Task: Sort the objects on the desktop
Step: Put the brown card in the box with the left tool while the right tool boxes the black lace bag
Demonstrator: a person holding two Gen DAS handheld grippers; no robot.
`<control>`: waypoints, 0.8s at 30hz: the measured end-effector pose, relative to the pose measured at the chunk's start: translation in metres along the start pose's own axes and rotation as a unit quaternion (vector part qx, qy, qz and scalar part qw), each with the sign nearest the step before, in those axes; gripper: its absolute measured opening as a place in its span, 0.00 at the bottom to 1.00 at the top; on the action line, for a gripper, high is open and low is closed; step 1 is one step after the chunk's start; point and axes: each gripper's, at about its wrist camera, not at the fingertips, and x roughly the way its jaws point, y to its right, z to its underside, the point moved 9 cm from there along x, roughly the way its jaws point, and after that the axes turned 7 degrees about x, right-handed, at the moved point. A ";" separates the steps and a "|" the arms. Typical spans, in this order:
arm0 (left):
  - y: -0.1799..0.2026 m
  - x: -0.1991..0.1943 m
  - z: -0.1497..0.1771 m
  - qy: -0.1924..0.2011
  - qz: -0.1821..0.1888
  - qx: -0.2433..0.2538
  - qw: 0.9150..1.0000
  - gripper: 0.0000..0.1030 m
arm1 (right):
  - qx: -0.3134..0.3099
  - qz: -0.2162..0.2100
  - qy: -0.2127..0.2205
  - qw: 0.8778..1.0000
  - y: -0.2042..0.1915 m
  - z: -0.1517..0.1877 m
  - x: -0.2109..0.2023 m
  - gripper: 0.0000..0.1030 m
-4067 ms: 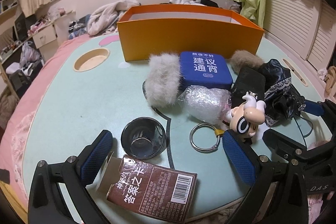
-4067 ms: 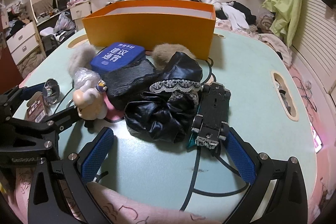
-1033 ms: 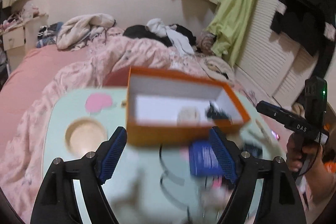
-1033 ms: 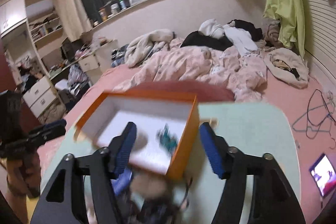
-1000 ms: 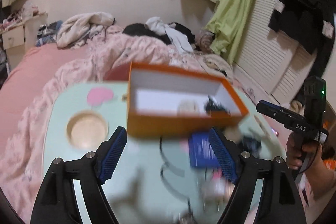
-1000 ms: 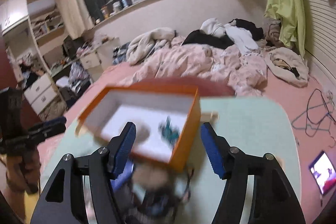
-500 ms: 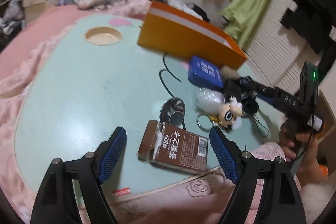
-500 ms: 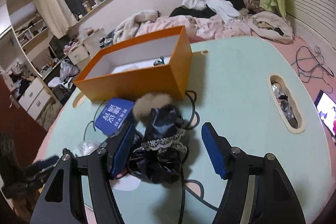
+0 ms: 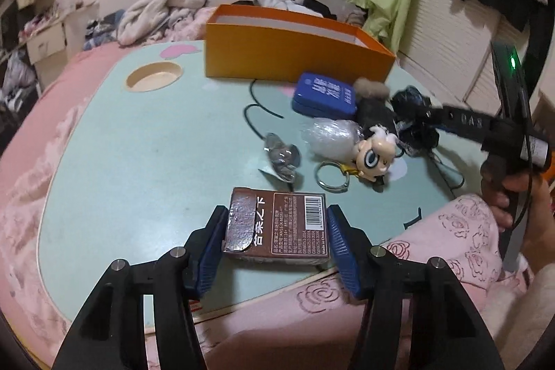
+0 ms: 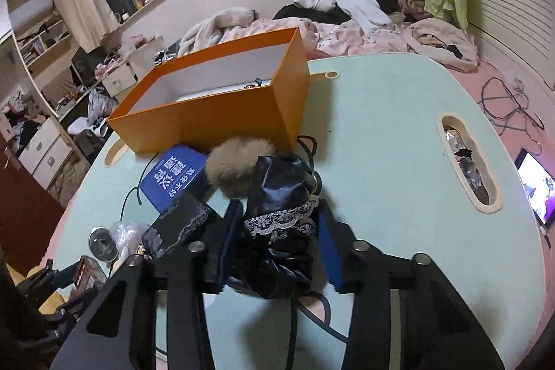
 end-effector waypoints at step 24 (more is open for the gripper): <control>-0.040 0.037 -0.200 0.128 0.083 -0.060 0.987 0.55 | -0.073 -0.106 0.073 0.989 -0.080 -0.106 0.012 0.33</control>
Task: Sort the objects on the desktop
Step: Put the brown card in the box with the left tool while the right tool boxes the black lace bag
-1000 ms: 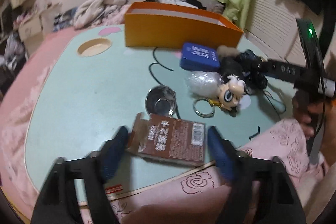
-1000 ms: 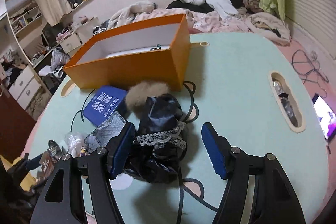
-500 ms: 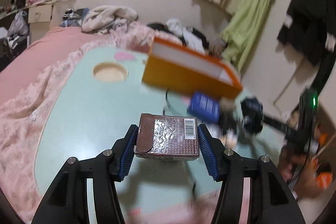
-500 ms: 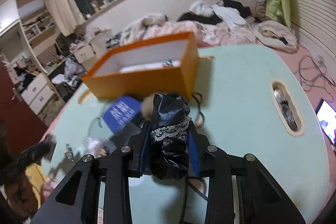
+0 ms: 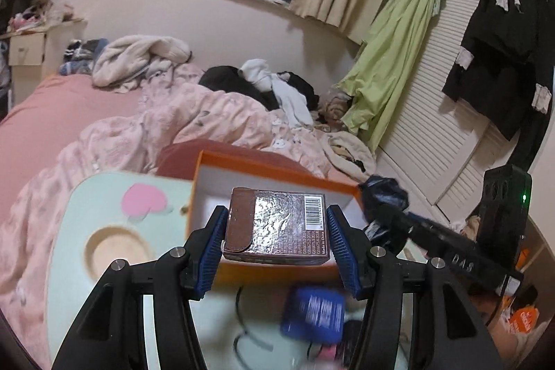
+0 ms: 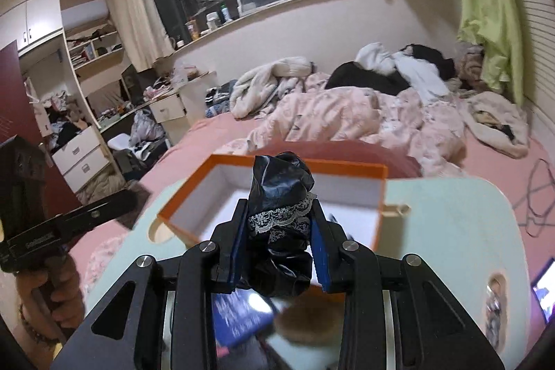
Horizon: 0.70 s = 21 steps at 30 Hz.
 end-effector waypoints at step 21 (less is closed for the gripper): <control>0.012 0.069 0.020 -0.075 0.020 0.006 0.997 0.68 | -0.036 0.042 -0.062 0.997 0.057 -0.006 0.070 0.61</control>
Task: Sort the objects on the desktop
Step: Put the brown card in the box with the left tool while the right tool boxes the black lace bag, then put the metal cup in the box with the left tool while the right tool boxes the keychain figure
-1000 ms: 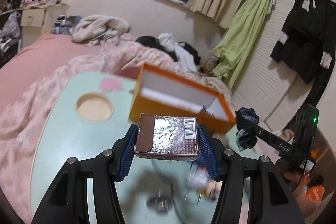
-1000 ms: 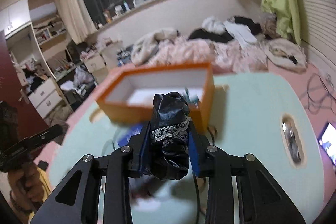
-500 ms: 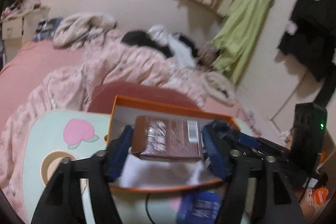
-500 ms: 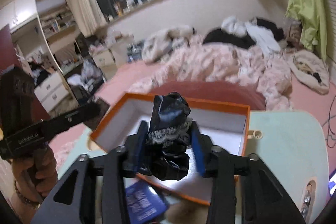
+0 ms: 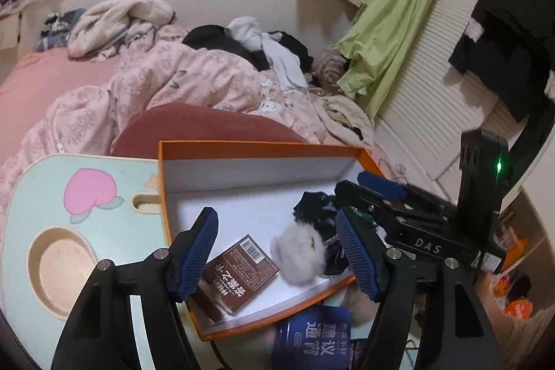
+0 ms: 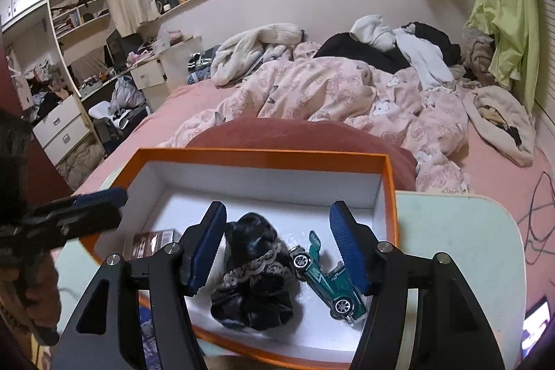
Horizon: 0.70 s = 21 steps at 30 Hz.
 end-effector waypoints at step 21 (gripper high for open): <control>-0.008 -0.124 0.091 0.043 -0.037 -0.024 0.998 0.79 | 0.021 0.035 -0.002 0.999 -0.030 0.112 -0.107 0.62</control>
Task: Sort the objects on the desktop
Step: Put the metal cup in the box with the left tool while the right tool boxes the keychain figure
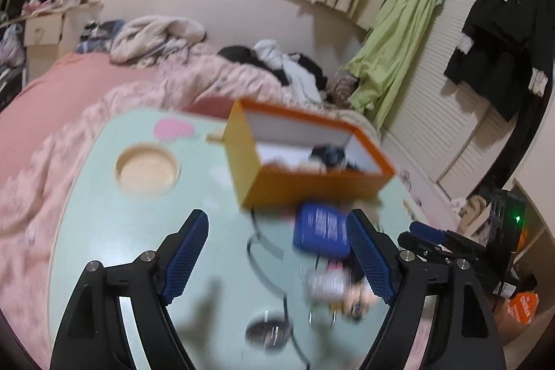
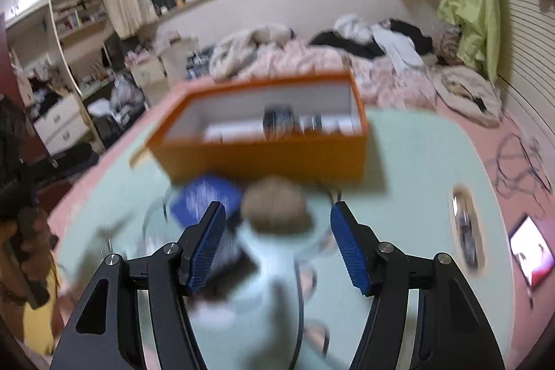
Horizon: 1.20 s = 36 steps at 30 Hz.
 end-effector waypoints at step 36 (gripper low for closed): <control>-0.003 -0.009 0.079 -0.022 -0.099 0.028 0.994 0.91 | -0.136 -0.090 -0.012 0.987 -0.087 0.056 -0.010 0.40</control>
